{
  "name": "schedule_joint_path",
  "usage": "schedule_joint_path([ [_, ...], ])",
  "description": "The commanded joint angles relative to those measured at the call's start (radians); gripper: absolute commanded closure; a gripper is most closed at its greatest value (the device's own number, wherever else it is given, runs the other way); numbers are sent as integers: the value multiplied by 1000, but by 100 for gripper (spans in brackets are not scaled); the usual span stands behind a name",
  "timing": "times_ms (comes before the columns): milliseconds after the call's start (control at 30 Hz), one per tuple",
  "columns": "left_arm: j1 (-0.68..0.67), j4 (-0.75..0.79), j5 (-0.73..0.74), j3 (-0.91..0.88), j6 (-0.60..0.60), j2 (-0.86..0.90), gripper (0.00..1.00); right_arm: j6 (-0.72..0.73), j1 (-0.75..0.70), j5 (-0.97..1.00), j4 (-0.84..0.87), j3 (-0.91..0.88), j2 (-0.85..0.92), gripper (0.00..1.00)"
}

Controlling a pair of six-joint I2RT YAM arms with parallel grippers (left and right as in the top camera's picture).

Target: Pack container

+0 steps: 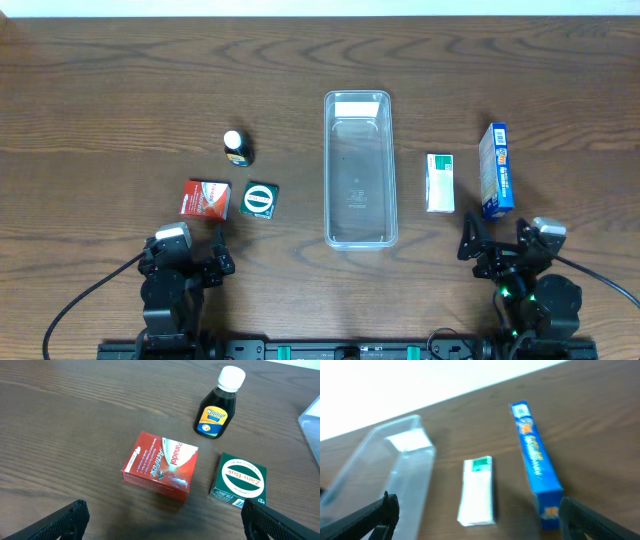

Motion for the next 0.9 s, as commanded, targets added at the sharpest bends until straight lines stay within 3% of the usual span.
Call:
schedule_joint_path([
  [0, 5, 0, -2, -14, -9, -6, 2, 28, 9, -83, 7, 81, 76, 1],
  [200, 5, 0, -2, -14, -9, -6, 2, -38, 9, -35, -72, 375, 400, 1],
  [500, 5, 0, -2, -14, -9, -6, 2, -224, 9, -18, -433, 943, 1001, 1],
  [667, 5, 0, -2, -14, -9, -6, 2, -222, 9, -31, -465, 1019, 1179, 1],
  [867, 5, 0, -2, -14, -9, -6, 2, -40, 7, 224, -486, 1019, 1349, 5],
])
